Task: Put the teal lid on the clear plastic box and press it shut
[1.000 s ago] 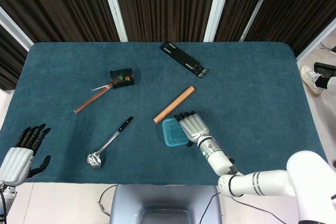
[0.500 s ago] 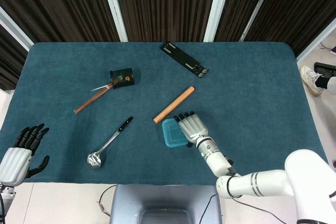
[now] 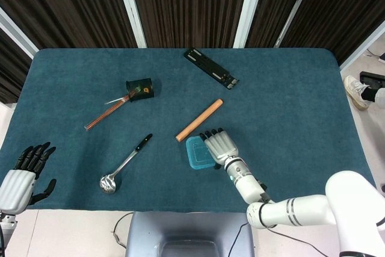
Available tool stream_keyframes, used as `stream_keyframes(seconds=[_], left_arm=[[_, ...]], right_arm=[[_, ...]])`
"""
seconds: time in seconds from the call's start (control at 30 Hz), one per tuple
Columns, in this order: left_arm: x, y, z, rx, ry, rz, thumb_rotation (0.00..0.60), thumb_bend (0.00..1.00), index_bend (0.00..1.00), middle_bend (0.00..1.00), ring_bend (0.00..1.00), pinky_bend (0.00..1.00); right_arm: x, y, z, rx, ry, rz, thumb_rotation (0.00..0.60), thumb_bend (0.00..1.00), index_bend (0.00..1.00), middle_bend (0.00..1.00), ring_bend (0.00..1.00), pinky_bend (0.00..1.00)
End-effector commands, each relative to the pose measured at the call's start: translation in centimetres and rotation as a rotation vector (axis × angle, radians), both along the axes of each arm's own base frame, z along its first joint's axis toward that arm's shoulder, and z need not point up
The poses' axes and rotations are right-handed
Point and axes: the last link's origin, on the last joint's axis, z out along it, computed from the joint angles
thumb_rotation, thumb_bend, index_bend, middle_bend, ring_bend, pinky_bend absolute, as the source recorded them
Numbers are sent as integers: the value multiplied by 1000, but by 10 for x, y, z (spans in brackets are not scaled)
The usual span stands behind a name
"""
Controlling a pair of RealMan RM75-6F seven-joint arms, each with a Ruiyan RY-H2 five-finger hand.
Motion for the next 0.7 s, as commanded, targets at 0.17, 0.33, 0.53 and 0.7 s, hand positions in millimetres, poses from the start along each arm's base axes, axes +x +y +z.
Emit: stream_keyframes(seconds=[0.17,0.33,0.53,0.7], left_arm=[[0,-1,0,2,-1,-1,600,407,0,0,0,11],[0,-1,0,2,-1,-1,600,407,0,0,0,11],[0,-1,0,3,-2,0,600,407,0,0,0,12],[0,-1,1,4,-3,0,600,407,0,0,0,12]], right_arm=[[-1,0,0,-2,4,0,600,118,489,387,286,322],[-1,-1,-2,-3,7,5,600,118,473,378,283,320],[-2,-1,-4,-4,5,8,600,118,436,353,270,319],[-2,-1,-5,-5,5,5,600,119,332,289,229,305]])
